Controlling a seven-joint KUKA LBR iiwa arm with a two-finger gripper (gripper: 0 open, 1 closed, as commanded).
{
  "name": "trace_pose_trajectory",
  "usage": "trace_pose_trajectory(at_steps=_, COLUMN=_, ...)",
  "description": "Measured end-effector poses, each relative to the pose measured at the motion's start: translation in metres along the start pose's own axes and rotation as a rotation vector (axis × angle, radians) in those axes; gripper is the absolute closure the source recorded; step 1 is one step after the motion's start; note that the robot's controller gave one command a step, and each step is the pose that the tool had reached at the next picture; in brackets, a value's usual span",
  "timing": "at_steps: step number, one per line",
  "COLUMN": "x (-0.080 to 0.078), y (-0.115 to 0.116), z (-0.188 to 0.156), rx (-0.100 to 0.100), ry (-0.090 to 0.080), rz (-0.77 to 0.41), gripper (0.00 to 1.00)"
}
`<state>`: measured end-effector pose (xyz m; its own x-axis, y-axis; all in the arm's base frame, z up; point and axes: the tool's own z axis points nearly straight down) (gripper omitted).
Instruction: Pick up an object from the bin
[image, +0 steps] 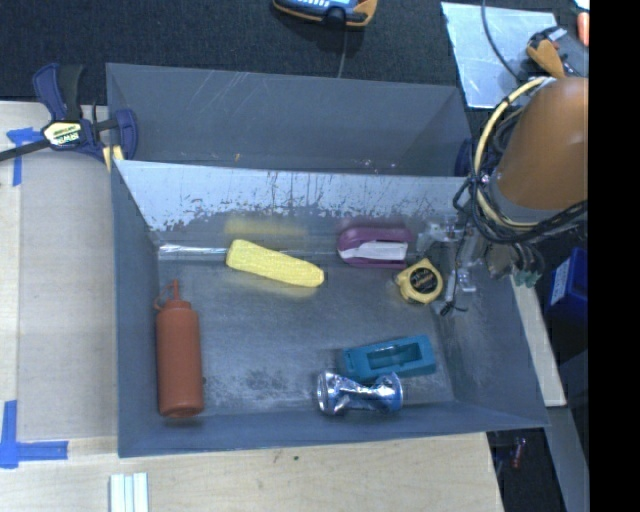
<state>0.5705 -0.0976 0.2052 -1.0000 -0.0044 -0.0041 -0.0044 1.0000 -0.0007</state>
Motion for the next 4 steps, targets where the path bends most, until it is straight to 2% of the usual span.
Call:
trace_pose_trajectory(at_steps=1, x=0.0, y=0.0, z=0.0, rx=0.0, ry=0.0, rz=0.0, gripper=0.0)
trace_pose_trajectory(at_steps=2, x=-0.017, y=-0.003, z=0.047, rx=-0.001, ry=0.001, rz=0.054, gripper=0.0)
trace_pose_trajectory(at_steps=3, x=0.009, y=-0.015, z=0.048, rx=0.0, ry=-0.007, rz=0.042, gripper=0.0)
trace_pose_trajectory(at_steps=4, x=-0.002, y=0.002, z=0.043, rx=0.0, ry=-0.012, rz=0.074, gripper=0.0)
